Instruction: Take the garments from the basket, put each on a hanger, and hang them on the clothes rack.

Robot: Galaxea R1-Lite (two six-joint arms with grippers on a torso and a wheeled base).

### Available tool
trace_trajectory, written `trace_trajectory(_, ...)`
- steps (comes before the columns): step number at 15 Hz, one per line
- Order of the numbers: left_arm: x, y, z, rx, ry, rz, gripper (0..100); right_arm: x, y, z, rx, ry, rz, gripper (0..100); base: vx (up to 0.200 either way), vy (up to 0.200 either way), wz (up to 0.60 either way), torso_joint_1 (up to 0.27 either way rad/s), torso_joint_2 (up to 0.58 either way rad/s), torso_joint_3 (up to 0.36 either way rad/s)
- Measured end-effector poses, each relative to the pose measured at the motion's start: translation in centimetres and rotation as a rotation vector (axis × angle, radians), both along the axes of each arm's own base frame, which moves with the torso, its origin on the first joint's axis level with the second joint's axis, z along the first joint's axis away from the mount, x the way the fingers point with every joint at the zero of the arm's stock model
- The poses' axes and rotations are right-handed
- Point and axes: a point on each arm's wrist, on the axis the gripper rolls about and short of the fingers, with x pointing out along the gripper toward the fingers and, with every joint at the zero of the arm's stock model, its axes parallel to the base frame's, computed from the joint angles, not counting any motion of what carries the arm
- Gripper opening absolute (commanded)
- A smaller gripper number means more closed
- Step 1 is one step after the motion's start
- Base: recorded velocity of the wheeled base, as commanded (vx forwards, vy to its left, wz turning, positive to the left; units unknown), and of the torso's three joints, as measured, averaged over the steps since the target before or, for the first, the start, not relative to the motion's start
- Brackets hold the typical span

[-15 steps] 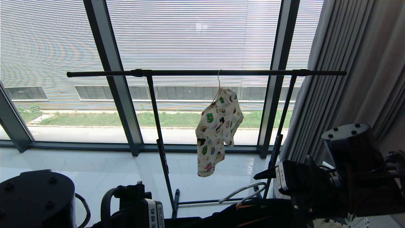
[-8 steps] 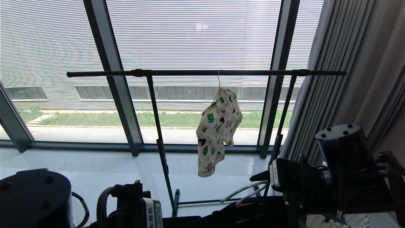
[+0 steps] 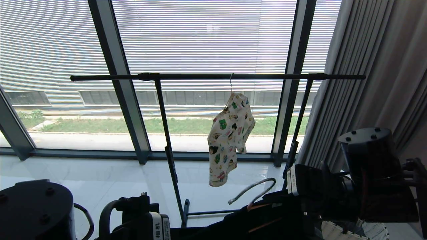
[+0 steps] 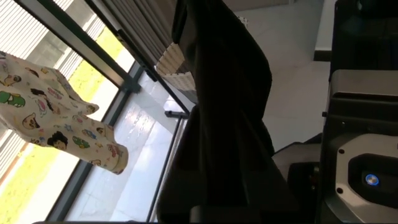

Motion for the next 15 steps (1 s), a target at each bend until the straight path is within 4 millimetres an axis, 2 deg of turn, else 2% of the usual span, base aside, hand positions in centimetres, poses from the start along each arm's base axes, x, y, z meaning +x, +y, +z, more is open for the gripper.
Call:
trace_trajectory(3, 0.2, 0.1, -0.1, 0.01, -0.006, 0.038, 100, -0.5, -0.8, 0.2, 0.02, -0.108, 0.015, 0, 0.0, 0.0, 0.0, 0.0, 0.0, 0.0)
trace_trajectory(7, 0.1, 0.8, -0.7, 0.031, -0.002, 0.084, 100, -0.4, -3.3, 0.5, 0.029, -0.217, -0.038, 0, 0.0, 0.0, 0.0, 0.0, 0.0, 0.0)
trace_trajectory(10, -0.6, 2.5, -2.1, 0.062, 0.021, 0.116, 100, 0.1, -5.1, 1.0, 0.043, -0.231, -0.121, 0, 0.0, 0.0, 0.0, 0.0, 0.0, 0.0)
trace_trajectory(12, -0.3, 4.5, -3.3, 0.09, 0.051, 0.222, 100, 0.2, -6.1, 1.6, 0.07, -0.225, -0.176, 0, 0.0, 0.0, 0.0, 0.0, 0.0, 0.0)
trace_trajectory(15, 0.6, 6.6, -4.5, 0.12, 0.099, 0.372, 100, 0.0, -6.6, 2.1, 0.085, -0.24, -0.19, 0, 0.0, 0.0, 0.0, 0.0, 0.0, 0.0)
